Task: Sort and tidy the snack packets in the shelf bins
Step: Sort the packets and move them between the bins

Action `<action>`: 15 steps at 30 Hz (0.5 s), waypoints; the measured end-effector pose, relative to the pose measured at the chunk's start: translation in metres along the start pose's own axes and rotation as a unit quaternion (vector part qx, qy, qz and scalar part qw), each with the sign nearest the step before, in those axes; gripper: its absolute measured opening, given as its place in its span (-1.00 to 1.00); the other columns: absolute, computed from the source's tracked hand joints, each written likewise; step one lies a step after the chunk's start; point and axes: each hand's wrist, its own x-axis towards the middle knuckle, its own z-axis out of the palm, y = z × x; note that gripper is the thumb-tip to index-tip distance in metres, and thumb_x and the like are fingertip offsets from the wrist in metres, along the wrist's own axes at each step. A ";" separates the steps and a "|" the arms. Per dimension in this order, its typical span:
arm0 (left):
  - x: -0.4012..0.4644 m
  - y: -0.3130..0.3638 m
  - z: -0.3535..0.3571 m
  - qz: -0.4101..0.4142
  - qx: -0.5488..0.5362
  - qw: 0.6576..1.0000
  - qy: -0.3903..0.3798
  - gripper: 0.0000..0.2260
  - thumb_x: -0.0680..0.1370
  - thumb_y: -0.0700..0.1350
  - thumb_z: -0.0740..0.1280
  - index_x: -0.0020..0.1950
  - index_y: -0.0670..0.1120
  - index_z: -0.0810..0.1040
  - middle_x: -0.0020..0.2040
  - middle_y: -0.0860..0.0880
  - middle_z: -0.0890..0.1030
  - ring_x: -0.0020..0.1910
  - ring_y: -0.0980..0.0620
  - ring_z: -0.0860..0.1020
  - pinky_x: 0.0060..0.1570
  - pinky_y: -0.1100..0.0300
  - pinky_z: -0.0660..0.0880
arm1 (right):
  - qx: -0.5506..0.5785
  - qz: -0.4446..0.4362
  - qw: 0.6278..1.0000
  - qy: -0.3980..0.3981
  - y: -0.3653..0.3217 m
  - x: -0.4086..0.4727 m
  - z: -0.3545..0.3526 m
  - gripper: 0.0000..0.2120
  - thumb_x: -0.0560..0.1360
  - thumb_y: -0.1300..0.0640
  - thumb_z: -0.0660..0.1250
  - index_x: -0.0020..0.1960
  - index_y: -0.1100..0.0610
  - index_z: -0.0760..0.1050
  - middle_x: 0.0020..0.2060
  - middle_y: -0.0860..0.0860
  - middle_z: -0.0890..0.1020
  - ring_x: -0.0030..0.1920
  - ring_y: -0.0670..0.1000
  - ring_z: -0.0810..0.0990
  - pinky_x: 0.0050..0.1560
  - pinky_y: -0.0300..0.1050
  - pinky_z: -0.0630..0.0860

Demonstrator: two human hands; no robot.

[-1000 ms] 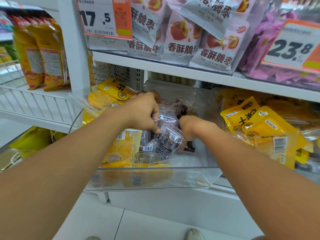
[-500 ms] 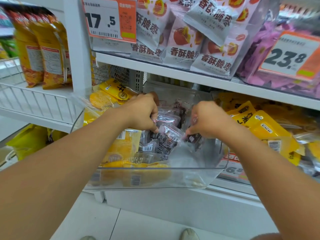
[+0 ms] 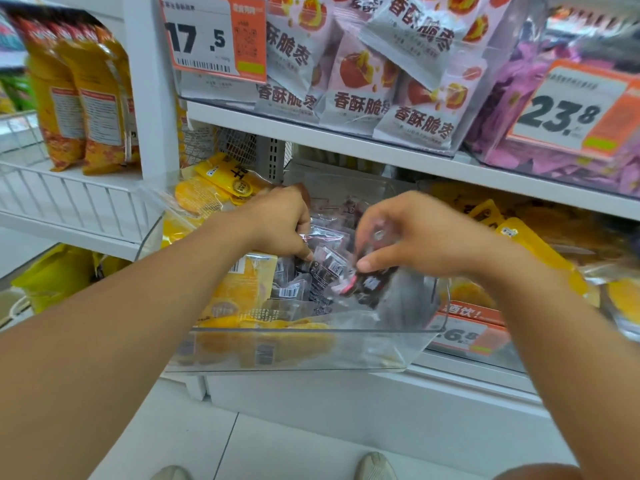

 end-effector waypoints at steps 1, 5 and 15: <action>0.000 0.001 0.000 0.000 0.002 1.000 0.001 -0.66 0.31 0.17 0.60 -0.32 -0.07 0.62 -0.25 -0.01 0.63 -0.27 0.09 0.54 -0.38 0.23 0.28 | -0.040 -0.001 0.999 -0.004 0.002 0.008 0.016 -0.76 0.31 0.03 0.62 -0.12 -0.01 0.61 -0.13 -0.10 0.62 -0.11 -0.07 0.60 -0.08 -0.14 0.54; 0.000 0.001 0.001 0.007 0.006 1.000 0.011 -0.61 0.28 0.25 0.59 -0.33 -0.06 0.61 -0.23 0.01 0.60 -0.24 0.08 0.53 -0.32 0.19 0.37 | -0.077 0.056 0.995 -0.007 0.014 0.030 0.055 -0.48 0.28 -0.03 0.64 0.02 0.09 0.39 -0.16 -0.03 0.49 -0.18 -0.01 0.45 -0.27 -0.10 0.38; 0.001 -0.001 -0.003 0.019 -0.031 0.999 -0.024 -0.72 0.37 0.18 0.56 -0.19 -0.02 0.69 -0.07 -0.03 0.67 -0.05 0.00 0.61 -0.07 0.13 0.54 | -0.061 0.043 0.994 -0.074 0.024 0.034 0.065 -0.39 0.12 -0.12 0.70 -0.06 0.11 0.46 -0.23 -0.04 0.46 -0.21 -0.01 0.44 -0.25 -0.07 0.39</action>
